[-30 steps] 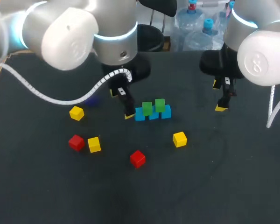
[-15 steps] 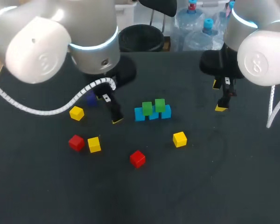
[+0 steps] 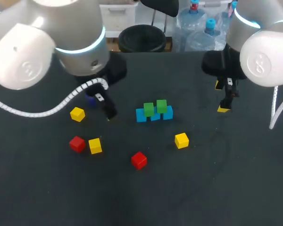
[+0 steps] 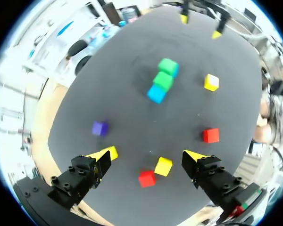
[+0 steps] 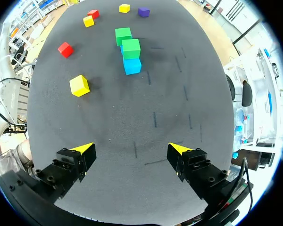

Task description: Place the blue cubes, place green cubes on the blue cubes, place the yellow cubes on the green cubes, then place the red cubes on the yellow cubes, and place purple cube on the red cubes.

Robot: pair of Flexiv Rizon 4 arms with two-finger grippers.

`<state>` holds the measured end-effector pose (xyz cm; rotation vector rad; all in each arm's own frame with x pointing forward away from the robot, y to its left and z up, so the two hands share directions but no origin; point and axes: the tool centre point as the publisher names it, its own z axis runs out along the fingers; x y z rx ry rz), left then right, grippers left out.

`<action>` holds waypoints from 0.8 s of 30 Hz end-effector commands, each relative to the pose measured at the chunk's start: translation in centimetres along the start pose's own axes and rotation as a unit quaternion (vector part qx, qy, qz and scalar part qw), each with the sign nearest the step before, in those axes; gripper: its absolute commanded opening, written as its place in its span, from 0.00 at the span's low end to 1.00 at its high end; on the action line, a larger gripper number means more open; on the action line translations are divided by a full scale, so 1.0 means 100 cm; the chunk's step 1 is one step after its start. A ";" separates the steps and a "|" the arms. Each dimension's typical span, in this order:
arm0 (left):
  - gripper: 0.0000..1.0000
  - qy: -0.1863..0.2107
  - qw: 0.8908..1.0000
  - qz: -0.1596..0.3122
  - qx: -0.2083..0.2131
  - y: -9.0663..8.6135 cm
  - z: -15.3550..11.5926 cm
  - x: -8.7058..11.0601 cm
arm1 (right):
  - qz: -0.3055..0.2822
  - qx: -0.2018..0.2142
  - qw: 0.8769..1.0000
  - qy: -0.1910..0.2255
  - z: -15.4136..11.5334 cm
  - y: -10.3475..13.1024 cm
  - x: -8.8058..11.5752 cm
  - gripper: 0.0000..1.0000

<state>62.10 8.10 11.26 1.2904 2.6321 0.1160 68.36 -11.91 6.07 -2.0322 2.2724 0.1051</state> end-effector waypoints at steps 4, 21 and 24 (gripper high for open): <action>1.00 -0.030 0.992 -0.117 -0.029 0.002 -0.021 0.082 | 0.000 0.001 1.000 -0.001 0.000 0.000 0.001 1.00; 1.00 -0.008 0.997 -0.074 -0.021 -0.009 -0.016 0.062 | 0.000 0.001 1.000 -0.001 0.000 0.000 0.001 1.00; 1.00 -0.008 0.997 -0.074 -0.021 -0.009 -0.016 0.062 | -0.009 -0.002 1.000 -0.011 -0.003 0.001 0.001 1.00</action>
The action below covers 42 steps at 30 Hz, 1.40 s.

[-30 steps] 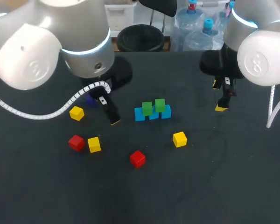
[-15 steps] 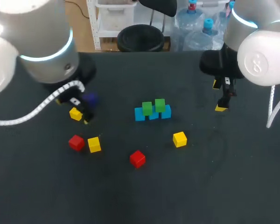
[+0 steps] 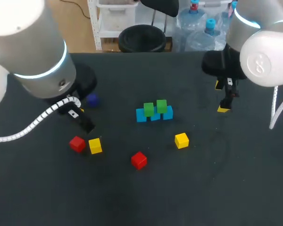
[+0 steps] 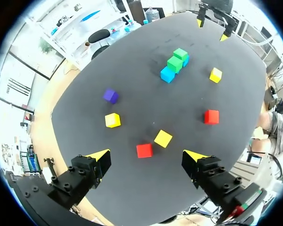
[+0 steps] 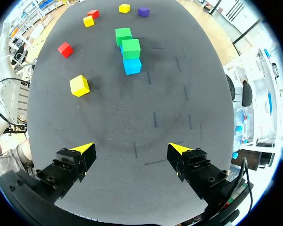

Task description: Place the blue cubes, place green cubes on the blue cubes, place the yellow cubes on the green cubes, then place the red cubes on the yellow cubes, and place purple cube on the red cubes.

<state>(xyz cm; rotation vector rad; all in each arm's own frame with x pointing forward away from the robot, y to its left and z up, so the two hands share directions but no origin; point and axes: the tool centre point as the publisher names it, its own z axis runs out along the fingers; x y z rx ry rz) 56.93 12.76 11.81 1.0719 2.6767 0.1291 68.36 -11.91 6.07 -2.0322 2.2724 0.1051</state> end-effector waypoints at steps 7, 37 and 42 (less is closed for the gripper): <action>1.00 0.005 1.000 0.001 0.000 0.000 0.002 -0.005 | -0.128 -0.041 0.991 -0.023 -0.002 0.044 -0.029 1.00; 1.00 0.046 0.994 0.082 0.048 -0.014 0.023 -0.008 | -0.235 -0.125 0.964 -0.026 0.024 0.103 -0.066 1.00; 1.00 0.070 0.992 0.082 0.067 -0.021 0.041 -0.006 | -0.235 -0.125 0.964 -0.026 0.024 0.103 -0.066 1.00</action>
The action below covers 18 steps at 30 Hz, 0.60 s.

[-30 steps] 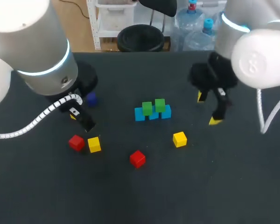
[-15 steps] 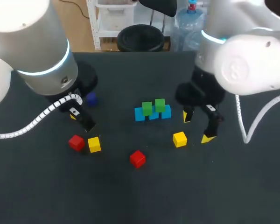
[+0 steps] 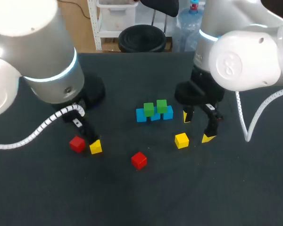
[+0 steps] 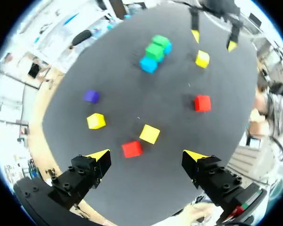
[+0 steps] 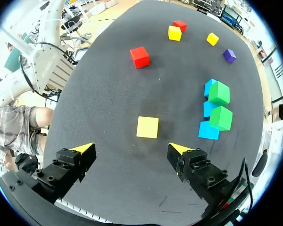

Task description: Place the blue cubes, place green cubes on the blue cubes, place the yellow cubes on the green cubes, then place the red cubes on the yellow cubes, and place purple cube on the red cubes.

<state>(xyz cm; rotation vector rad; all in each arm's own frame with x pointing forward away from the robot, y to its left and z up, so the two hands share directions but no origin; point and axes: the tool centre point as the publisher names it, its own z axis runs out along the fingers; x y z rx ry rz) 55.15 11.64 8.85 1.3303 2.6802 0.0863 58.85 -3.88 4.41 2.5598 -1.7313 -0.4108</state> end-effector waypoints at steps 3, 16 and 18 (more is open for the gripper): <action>1.00 0.045 0.999 -0.002 0.024 0.009 0.019 -0.016 | 0.000 0.000 1.000 -0.001 0.000 0.000 0.001 1.00; 1.00 0.038 0.999 -0.001 0.012 0.008 0.020 -0.016 | 0.127 0.038 0.991 -0.014 -0.020 0.021 0.101 1.00; 1.00 0.033 0.999 0.000 0.009 0.007 0.022 -0.015 | 0.150 0.042 0.988 -0.022 -0.022 0.027 0.116 1.00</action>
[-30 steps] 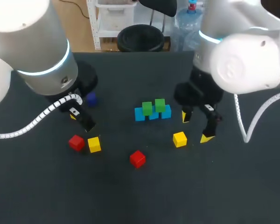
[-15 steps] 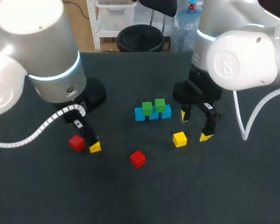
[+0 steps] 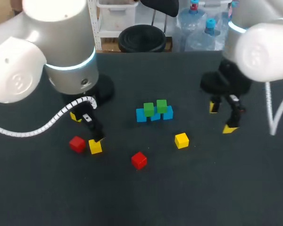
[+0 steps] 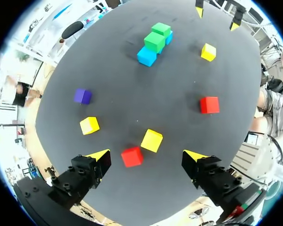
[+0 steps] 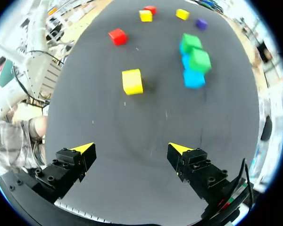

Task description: Place the blue cubes, place green cubes on the blue cubes, place the yellow cubes on the green cubes, then place the red cubes on the yellow cubes, and place purple cube on the red cubes.

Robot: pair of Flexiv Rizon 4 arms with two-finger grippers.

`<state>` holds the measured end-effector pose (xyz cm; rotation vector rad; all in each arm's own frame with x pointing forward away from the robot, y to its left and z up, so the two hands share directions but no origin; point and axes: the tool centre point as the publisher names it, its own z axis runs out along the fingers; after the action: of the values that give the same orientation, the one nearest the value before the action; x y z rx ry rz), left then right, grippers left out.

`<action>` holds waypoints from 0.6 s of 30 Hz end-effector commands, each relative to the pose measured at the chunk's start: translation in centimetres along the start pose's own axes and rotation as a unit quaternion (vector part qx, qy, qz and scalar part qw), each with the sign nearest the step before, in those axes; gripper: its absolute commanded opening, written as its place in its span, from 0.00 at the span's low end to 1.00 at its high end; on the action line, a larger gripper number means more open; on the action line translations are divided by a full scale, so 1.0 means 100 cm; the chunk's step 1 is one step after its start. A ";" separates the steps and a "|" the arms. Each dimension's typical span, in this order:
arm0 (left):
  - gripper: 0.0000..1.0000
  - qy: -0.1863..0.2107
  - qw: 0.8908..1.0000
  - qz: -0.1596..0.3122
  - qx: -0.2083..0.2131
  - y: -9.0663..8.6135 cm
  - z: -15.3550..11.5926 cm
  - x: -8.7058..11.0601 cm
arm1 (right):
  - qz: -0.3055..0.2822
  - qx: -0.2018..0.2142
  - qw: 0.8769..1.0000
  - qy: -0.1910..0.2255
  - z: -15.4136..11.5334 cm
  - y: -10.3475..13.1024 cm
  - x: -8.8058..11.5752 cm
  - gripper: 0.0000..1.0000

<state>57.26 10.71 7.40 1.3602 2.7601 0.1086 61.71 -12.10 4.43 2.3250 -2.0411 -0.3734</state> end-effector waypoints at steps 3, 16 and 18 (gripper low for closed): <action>1.00 -0.007 1.000 0.010 -0.014 -0.006 0.007 0.003 | 0.052 0.029 0.998 -0.021 -0.009 0.015 0.048 1.00; 1.00 0.020 1.000 -0.003 -0.013 -0.010 0.008 -0.001 | 0.091 0.049 0.995 -0.003 -0.025 0.014 0.057 1.00; 1.00 0.004 0.999 0.029 -0.040 -0.010 0.004 -0.003 | 0.091 0.049 0.995 -0.003 -0.025 0.014 0.057 1.00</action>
<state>56.81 10.17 6.72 1.3741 2.7532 0.1863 61.70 -18.15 6.20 2.1603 -2.2931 -0.2894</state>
